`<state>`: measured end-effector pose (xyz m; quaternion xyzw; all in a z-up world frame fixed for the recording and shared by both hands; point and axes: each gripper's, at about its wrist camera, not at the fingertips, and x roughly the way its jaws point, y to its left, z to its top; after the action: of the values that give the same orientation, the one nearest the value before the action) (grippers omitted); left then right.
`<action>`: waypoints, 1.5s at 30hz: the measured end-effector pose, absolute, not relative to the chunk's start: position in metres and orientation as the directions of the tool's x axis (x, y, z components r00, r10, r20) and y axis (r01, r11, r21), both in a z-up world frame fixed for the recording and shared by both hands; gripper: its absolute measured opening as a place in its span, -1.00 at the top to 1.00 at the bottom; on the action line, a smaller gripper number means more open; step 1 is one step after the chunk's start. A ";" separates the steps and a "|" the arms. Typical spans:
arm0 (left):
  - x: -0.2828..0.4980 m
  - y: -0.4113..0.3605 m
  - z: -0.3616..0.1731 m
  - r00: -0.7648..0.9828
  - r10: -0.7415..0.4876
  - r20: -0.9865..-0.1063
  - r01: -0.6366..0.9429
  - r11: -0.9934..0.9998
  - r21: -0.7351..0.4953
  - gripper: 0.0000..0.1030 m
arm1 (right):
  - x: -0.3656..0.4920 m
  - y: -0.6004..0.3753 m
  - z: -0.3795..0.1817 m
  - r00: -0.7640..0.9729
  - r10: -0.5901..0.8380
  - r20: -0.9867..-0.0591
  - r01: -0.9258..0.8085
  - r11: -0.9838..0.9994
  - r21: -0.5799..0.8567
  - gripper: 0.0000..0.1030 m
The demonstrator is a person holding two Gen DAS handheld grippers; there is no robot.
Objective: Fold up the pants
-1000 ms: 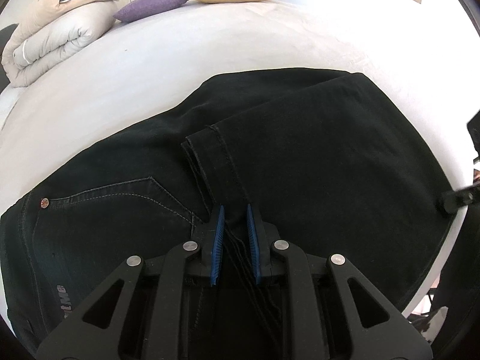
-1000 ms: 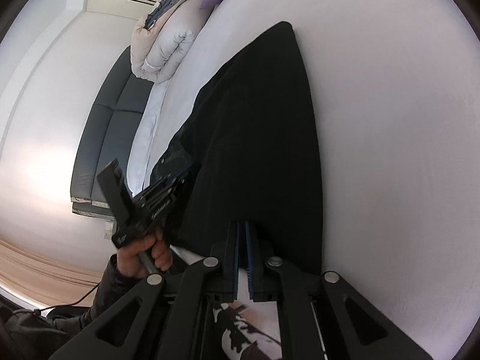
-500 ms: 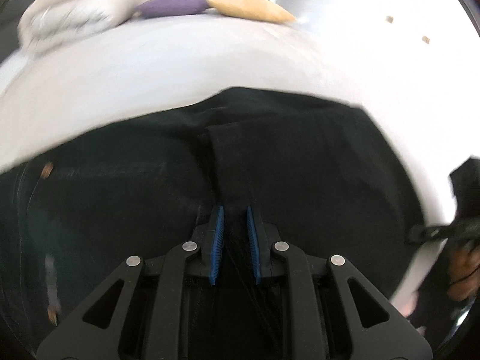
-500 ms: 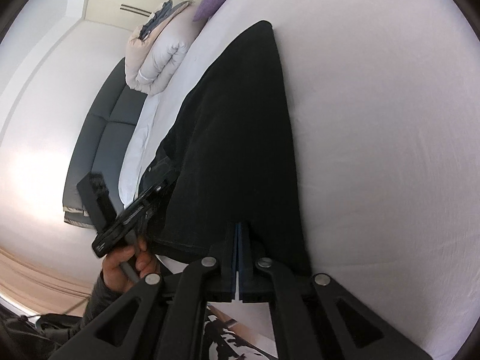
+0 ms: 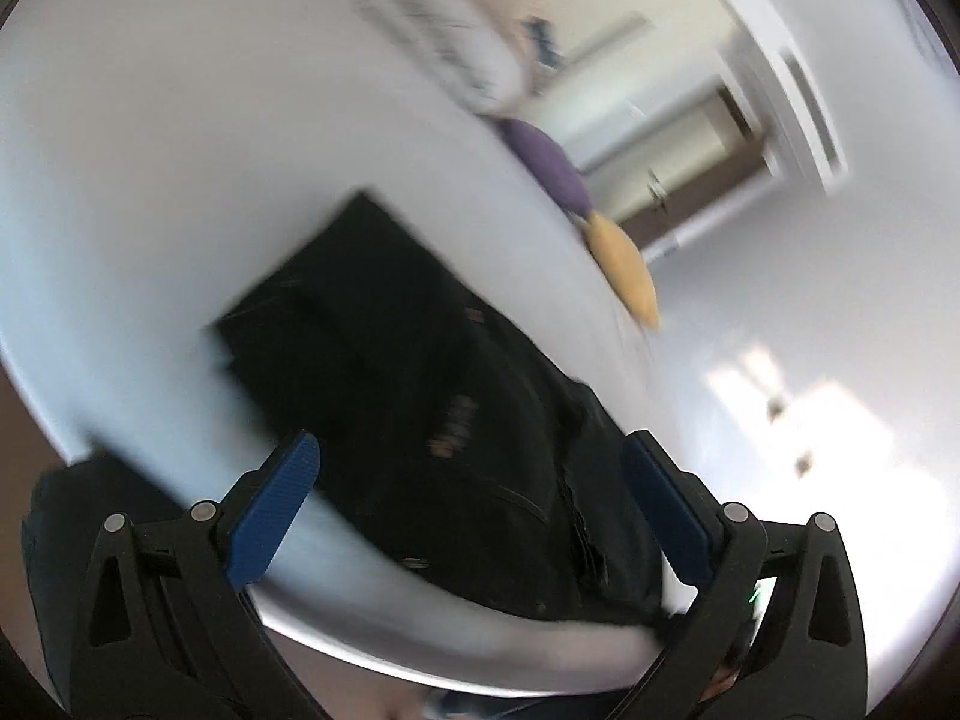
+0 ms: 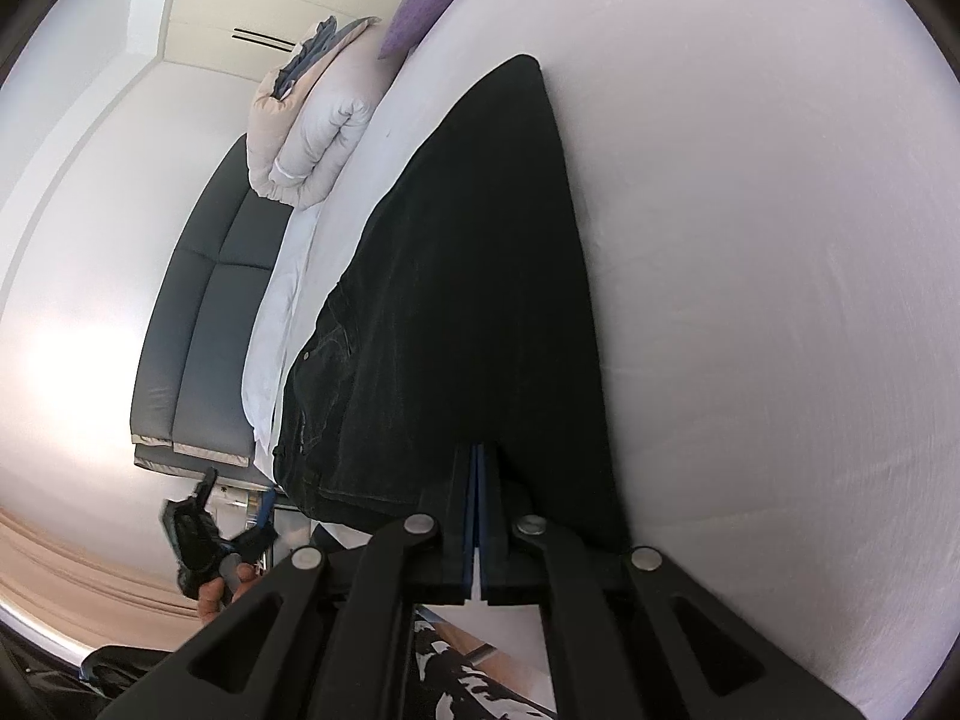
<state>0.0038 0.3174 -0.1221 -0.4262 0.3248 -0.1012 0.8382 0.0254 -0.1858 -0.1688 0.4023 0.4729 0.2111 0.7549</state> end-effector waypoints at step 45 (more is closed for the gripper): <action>0.050 0.360 -0.193 0.792 -0.502 -0.347 -0.221 0.294 -0.930 0.10 | 0.029 -0.181 -0.147 0.471 0.678 -0.564 0.034 0.625 0.780 0.93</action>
<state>0.0498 0.3602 -0.1929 -0.5867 0.3080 -0.0946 0.7429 0.0290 -0.1810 -0.1468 0.3790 0.4700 0.2094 0.7692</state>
